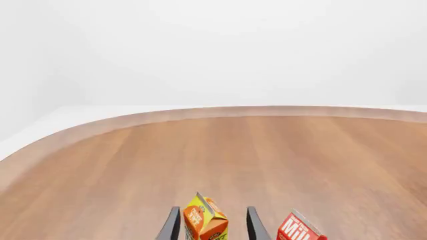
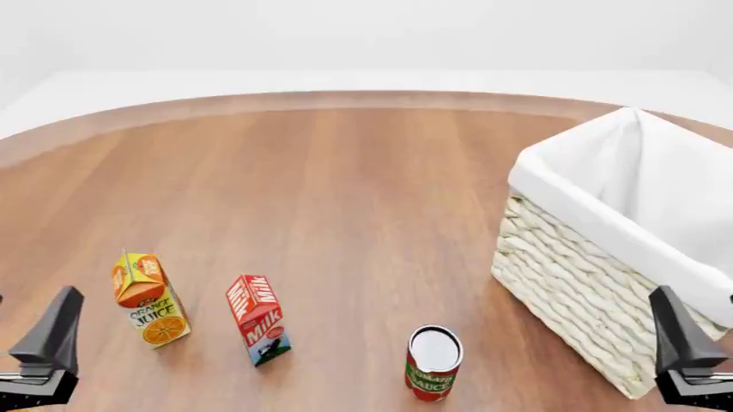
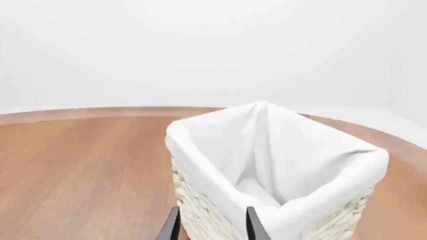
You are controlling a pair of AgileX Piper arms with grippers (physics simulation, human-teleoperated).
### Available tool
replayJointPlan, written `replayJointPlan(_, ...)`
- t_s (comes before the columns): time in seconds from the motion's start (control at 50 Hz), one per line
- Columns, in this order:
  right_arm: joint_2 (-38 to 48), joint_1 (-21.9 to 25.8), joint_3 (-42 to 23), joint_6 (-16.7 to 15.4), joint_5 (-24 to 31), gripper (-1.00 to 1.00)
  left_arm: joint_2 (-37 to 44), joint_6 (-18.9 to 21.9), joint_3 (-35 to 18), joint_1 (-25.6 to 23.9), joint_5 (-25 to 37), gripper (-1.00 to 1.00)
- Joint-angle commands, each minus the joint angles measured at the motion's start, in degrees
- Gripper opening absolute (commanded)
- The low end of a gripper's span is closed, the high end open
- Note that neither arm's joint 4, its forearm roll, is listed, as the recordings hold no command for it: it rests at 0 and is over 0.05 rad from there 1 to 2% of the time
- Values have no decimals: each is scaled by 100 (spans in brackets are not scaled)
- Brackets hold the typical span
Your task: Pick the milk and place it in the basket.
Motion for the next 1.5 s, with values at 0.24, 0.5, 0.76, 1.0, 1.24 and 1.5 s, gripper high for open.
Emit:
replayJointPlan(0.24, -7, 147, -365, -282, 163, 100, 26, 0, -15, 0, -7, 100)
replayJointPlan(0.5, -7, 420, -965, -540, 647, 100, 26, 0, -15, 0, -7, 100)
replayJointPlan(0.76, 42, 641, -1447, -776, 1283, 100, 26, 0, -15, 0, -7, 100)
replayJointPlan(1.0, 1371, 1323, -2343, -804, 1257, 100, 26, 0, -15, 0, -7, 100)
replayJointPlan(1.24, 2100, 2148, -3199, -1001, 1578, 100, 26, 0, -15, 0, -7, 100)
replayJointPlan(1.5, 2631, 2838, -3578, -1160, 1779, 100, 26, 0, -15, 0, -7, 100)
